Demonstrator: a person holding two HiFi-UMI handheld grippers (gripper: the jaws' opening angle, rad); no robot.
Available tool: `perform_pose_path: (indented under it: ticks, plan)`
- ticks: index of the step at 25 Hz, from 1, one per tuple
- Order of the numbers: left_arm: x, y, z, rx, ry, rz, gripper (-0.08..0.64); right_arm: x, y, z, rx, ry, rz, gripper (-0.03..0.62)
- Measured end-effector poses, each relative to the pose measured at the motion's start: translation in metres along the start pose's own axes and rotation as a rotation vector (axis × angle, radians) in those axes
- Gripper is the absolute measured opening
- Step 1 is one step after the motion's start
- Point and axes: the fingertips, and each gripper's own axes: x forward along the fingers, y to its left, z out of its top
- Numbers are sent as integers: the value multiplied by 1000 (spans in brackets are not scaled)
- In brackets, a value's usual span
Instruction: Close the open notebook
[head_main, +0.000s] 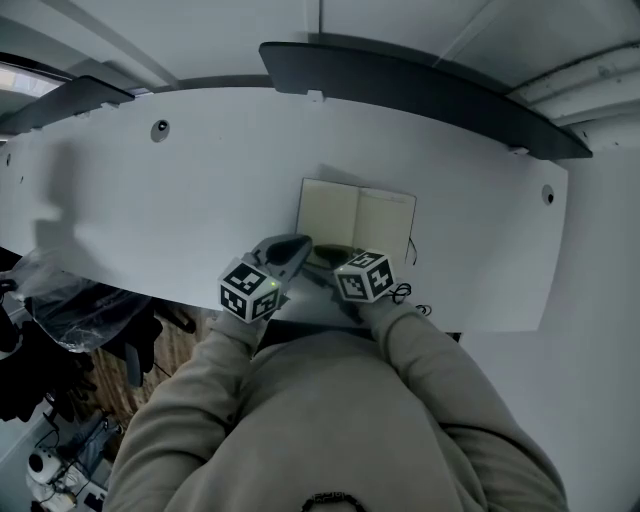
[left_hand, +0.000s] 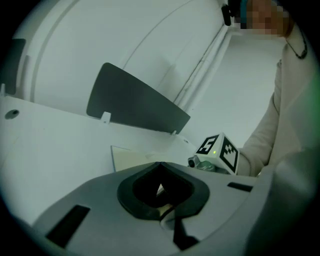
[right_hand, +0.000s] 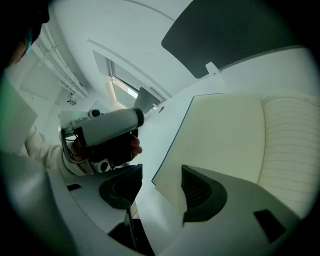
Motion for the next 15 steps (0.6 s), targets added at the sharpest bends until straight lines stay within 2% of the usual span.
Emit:
perform_pose_path:
  ticks: [3,6,9,11,13,15]
  plan:
    - [28,-6,-6,17,52,-64,-5,7,3,-11,21,25,3,258]
    - [50,5,-32,-4,136,-68,-5,-2,10,-19,66,21,13,258]
    - [61,15,-56,-2,207,-59,-5,-40,19,-23,101,-12,42,258]
    - [65,20,-67,2,239,-48,-5,-82,14,-25,122,-70,37,258]
    - [68,25,-73,4,257,-36,-5,-128,-12,-27,159,-152,-32,258]
    - [70,28,-76,6,267,-29,-5,-168,-56,-32,171,-200,-172,258]
